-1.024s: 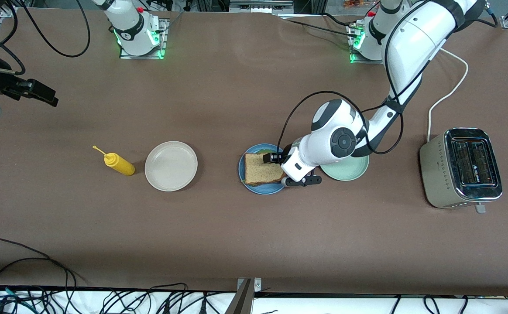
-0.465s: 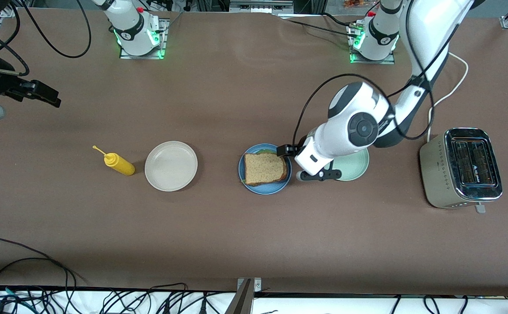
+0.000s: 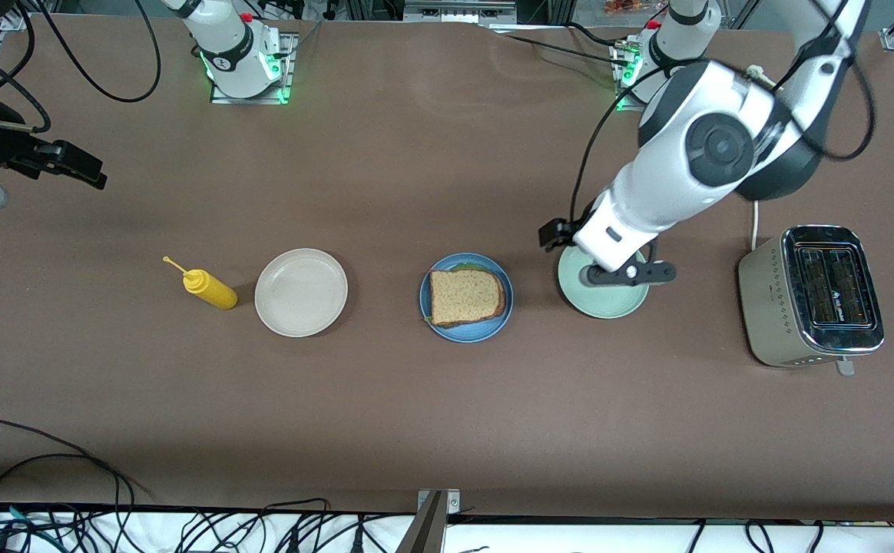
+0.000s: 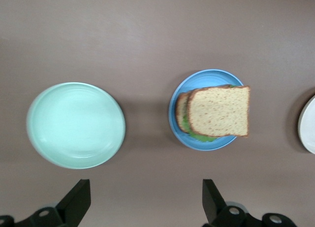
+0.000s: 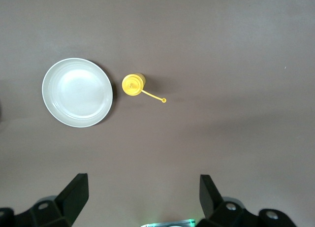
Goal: Make sandwich in blue plate with both arms
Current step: 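Raise the left gripper away from the sandwich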
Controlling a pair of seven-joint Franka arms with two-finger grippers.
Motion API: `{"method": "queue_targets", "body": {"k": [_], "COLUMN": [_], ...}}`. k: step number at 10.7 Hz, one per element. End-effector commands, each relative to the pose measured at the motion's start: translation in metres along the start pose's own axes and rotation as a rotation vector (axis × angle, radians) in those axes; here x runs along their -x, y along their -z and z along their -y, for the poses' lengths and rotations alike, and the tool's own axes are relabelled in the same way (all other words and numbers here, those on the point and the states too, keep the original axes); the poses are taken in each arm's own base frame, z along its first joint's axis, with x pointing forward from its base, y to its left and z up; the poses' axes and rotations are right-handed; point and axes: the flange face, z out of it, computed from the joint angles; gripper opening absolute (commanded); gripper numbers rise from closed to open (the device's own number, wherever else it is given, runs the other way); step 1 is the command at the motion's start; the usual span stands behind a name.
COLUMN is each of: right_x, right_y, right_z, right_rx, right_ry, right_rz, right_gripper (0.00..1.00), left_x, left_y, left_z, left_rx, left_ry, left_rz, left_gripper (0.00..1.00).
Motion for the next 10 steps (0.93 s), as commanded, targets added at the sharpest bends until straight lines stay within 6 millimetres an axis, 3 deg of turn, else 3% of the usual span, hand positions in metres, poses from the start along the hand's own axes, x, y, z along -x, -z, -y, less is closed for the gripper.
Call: {"method": "queue_targets", "body": {"k": [1, 5, 10], "right_x": [-0.001, -0.002, -0.003], "right_y": [0.008, 0.009, 0.008], "right_z": [0.001, 0.001, 0.001], "right_rx": [-0.015, -0.015, -0.014], "right_ry": [0.009, 0.005, 0.006], "right_rz": [-0.006, -0.01, -0.007], "right_gripper": [1.0, 1.0, 1.0], "left_x": [0.023, 0.029, 0.03], "left_y": [0.066, 0.131, 0.172], "left_z": [0.041, 0.113, 0.203], "left_rx": [-0.086, -0.133, -0.146], "left_ry": [-0.083, -0.174, -0.275], "left_rz": [-0.048, -0.048, -0.048], "left_gripper": [1.0, 1.0, 1.0]}}
